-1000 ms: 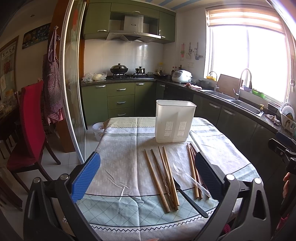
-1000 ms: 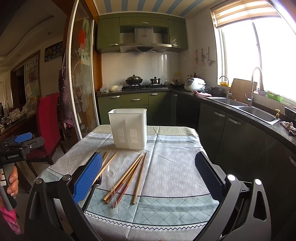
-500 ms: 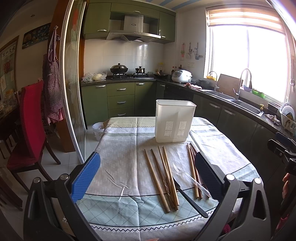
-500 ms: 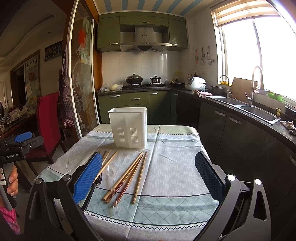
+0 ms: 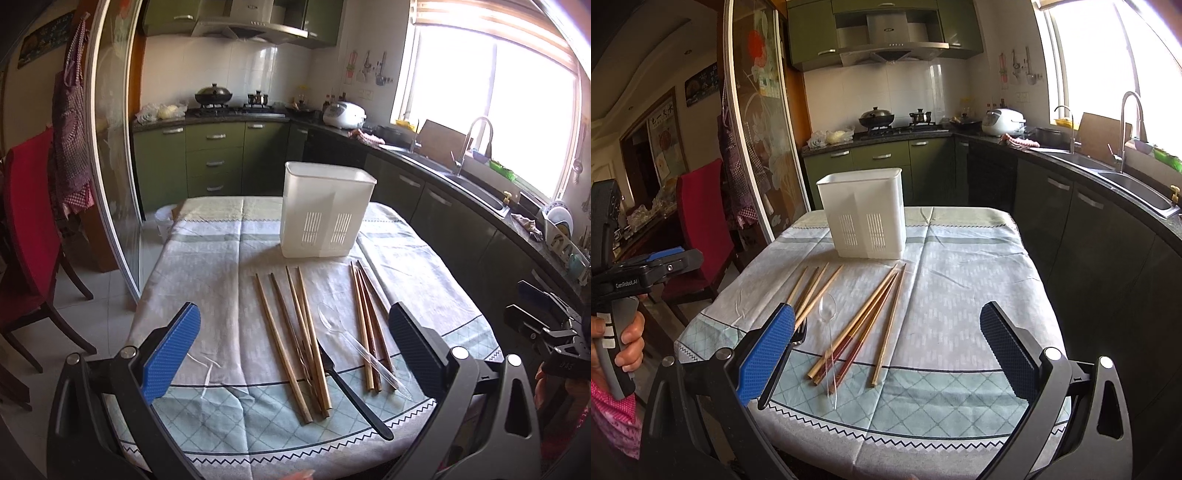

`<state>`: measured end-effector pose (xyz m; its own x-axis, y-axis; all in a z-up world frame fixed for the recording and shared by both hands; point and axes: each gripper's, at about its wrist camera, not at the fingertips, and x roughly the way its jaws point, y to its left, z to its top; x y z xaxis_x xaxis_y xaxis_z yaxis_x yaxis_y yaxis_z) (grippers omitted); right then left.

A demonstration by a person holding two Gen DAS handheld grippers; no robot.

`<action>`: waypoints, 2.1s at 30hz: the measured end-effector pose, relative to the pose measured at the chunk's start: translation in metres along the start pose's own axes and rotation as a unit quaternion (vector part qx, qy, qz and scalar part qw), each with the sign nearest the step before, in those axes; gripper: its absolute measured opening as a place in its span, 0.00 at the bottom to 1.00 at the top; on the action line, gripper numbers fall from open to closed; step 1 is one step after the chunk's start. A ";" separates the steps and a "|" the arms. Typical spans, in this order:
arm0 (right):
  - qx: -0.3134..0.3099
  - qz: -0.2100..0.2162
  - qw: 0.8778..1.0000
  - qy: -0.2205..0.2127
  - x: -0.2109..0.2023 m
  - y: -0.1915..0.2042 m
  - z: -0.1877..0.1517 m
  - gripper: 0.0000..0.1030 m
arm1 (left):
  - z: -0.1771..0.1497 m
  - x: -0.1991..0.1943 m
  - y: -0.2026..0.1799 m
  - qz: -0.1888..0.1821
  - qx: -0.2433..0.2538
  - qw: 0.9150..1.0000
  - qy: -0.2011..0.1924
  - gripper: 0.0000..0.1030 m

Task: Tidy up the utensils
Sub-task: 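Lower the left tool to the black fork and close on its handle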

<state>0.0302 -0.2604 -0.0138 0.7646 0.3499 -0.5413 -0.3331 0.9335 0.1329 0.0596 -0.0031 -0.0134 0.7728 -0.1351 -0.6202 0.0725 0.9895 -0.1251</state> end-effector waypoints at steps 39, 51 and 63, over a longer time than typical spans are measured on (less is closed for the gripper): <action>0.019 0.040 0.991 0.129 0.073 -0.055 0.023 0.96 | 0.000 0.102 -0.088 0.015 0.044 0.970 0.240 0.94; 0.006 0.033 0.992 0.124 0.067 -0.049 0.024 0.96 | -0.002 0.095 -0.098 0.059 0.097 0.975 0.191 0.94; -0.004 0.028 0.993 0.115 0.058 -0.049 0.027 0.96 | -0.001 0.094 -0.100 0.034 0.086 0.973 0.212 0.94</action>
<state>0.1054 -0.2840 -0.0295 0.5983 0.3726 -0.7093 -0.3756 0.9124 0.1624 0.1249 -0.1145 -0.0600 0.4530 -0.0417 -0.8905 0.1621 0.9861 0.0362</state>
